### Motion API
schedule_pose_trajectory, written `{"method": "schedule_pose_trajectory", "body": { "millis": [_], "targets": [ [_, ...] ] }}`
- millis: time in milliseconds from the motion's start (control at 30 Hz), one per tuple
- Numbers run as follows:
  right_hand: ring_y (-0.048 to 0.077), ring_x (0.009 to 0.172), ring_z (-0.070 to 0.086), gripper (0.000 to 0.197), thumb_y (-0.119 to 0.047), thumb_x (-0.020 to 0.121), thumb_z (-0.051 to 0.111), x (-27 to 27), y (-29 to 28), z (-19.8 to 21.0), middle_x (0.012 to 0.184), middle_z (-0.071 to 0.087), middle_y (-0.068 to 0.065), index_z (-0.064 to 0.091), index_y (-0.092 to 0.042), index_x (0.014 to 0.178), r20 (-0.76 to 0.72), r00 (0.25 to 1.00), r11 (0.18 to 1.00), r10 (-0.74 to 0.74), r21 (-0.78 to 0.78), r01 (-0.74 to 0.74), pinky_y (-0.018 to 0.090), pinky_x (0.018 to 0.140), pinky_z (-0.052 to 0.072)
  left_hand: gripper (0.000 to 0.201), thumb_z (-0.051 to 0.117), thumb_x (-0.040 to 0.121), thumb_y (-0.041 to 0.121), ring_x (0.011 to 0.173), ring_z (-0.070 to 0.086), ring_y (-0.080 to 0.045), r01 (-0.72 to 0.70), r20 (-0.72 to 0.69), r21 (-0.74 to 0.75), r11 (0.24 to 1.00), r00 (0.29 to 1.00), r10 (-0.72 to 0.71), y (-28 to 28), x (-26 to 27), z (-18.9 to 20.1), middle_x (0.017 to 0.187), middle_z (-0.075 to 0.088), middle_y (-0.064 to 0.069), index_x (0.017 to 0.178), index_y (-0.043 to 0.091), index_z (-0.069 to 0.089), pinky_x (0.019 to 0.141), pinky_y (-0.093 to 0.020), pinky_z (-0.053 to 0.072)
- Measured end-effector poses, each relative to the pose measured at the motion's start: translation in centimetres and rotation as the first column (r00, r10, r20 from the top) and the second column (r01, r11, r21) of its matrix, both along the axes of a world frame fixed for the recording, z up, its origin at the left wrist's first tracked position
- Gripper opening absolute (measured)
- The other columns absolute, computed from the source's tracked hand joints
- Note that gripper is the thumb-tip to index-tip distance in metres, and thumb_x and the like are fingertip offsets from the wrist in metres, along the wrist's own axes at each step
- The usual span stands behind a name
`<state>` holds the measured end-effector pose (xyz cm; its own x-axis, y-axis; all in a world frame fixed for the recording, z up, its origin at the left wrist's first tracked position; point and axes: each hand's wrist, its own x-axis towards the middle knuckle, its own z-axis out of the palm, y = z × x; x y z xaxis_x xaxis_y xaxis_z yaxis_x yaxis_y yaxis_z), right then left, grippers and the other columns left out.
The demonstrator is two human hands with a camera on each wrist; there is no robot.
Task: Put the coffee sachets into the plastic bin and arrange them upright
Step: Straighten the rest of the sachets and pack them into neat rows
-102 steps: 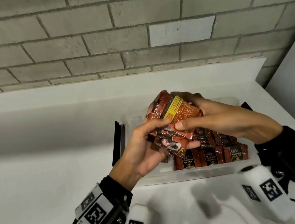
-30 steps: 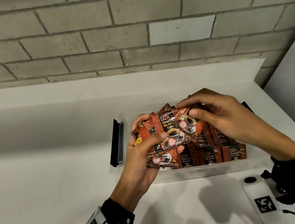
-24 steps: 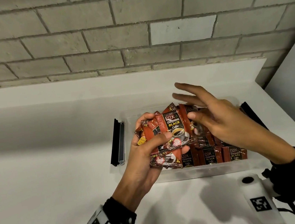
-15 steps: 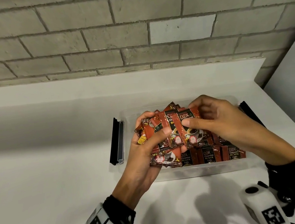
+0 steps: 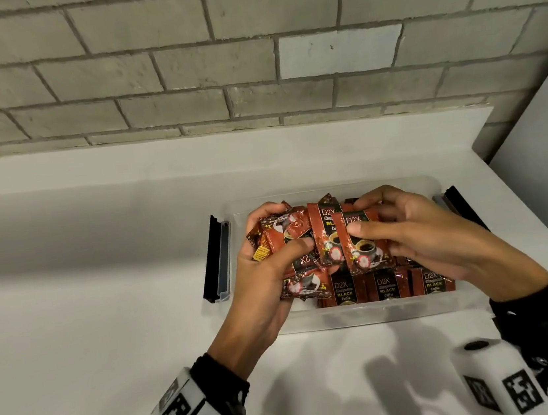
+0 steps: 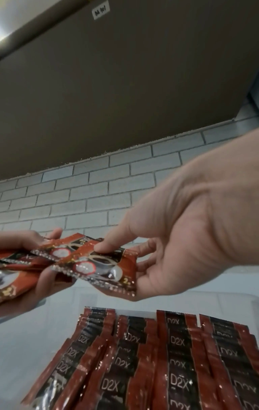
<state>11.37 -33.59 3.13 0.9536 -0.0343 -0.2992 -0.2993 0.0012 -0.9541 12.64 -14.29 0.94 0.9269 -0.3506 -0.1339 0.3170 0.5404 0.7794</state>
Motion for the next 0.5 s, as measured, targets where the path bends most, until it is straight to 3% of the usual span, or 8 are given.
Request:
{"method": "schedule_pose_trajectory", "body": {
  "millis": [167,300,433,500],
  "targets": [
    [0.009,0.086,0.070,0.033,-0.007,0.077,0.069,-0.1,-0.7,-0.4,0.108,0.068,0.000,0.062,-0.013,0.109,-0.007,1.000,0.999,0.024,-0.023,-0.024,0.017,0.063,0.053,0.048,0.058,0.076,-0.017,0.087,0.070,-0.031,-0.062,-0.003,0.002,0.998,0.998,0.062,0.1,0.3,-0.3,0.101,0.069,-0.010,0.099,0.024,0.058,0.062,-0.042,0.057],
    [0.016,0.082,0.067,0.041,-0.013,0.066,0.074,-0.1,-1.7,0.0,0.099,0.066,0.009,0.061,-0.010,0.105,0.024,0.999,0.999,0.032,-0.009,-0.032,0.022,0.068,0.054,0.051,0.060,0.073,-0.018,0.101,0.064,-0.042,-0.083,-0.040,-0.024,0.996,0.996,0.082,0.1,0.4,-0.5,0.100,0.070,-0.007,0.102,0.024,0.059,0.074,-0.055,0.053],
    [0.026,0.095,0.063,0.046,-0.023,0.067,0.081,-0.1,-2.8,1.6,0.105,0.068,0.011,0.064,-0.018,0.110,0.137,0.976,0.986,0.166,-0.016,-0.166,0.040,0.087,0.048,0.050,0.062,0.064,-0.014,0.089,0.068,-0.040,0.002,-0.036,-0.051,0.999,0.999,-0.004,0.3,0.3,-0.2,0.101,0.068,-0.010,0.097,0.024,0.060,0.055,-0.045,0.058],
    [0.019,0.102,0.066,0.043,-0.027,0.072,0.073,0.1,-2.5,2.8,0.109,0.070,0.002,0.063,-0.024,0.114,0.170,0.935,0.943,0.311,-0.179,-0.281,0.036,0.089,0.054,0.050,0.063,0.064,-0.013,0.089,0.068,-0.039,0.066,-0.026,-0.051,0.997,0.997,-0.067,0.3,0.3,-0.2,0.102,0.069,-0.010,0.096,0.024,0.061,0.056,-0.044,0.058]
  ]
}}
